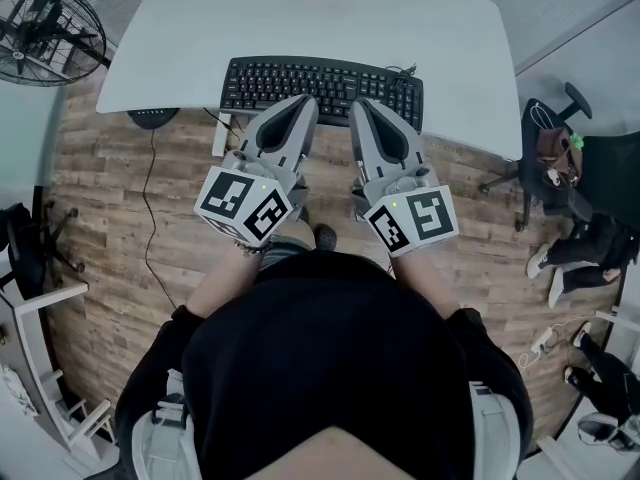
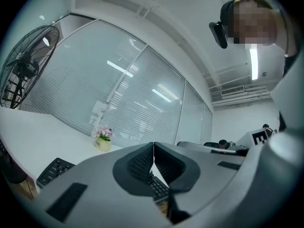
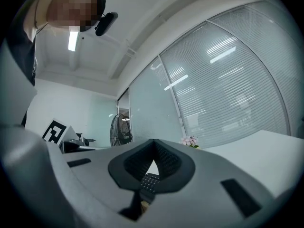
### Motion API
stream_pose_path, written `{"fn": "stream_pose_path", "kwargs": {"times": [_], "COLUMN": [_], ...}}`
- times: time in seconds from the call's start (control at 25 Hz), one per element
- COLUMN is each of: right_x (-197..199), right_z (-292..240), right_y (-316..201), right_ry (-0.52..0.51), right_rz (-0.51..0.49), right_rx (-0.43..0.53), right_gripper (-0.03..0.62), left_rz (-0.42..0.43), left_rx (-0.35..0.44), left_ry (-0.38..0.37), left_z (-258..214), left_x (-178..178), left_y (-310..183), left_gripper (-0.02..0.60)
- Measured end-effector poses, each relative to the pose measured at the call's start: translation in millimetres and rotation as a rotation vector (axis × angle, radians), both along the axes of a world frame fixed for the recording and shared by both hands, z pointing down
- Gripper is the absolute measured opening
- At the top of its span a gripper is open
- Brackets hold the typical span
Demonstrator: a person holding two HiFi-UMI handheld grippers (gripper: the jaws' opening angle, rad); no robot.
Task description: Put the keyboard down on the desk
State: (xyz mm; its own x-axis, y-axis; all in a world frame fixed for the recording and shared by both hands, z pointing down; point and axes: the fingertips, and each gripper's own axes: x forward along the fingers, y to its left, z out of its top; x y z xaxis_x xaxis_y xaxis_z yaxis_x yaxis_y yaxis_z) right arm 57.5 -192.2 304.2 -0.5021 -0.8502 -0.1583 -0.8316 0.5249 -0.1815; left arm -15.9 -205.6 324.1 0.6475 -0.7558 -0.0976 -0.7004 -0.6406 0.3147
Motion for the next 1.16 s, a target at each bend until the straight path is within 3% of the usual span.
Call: {"fn": "stream_pose_path", "kwargs": {"times": [1.16], "right_x": [-8], "right_z": [-5], "right_y": [-1], "right_ry": [0.009], "right_rz": [-0.034], "right_rx": [0.014], "right_gripper": [0.003], "left_rz": [-0.002], "left_rx": [0.040], "left_ry": [0.038], "left_z": [-11], "left_x": [-5], "left_y": [1], "left_gripper": [0.012]}}
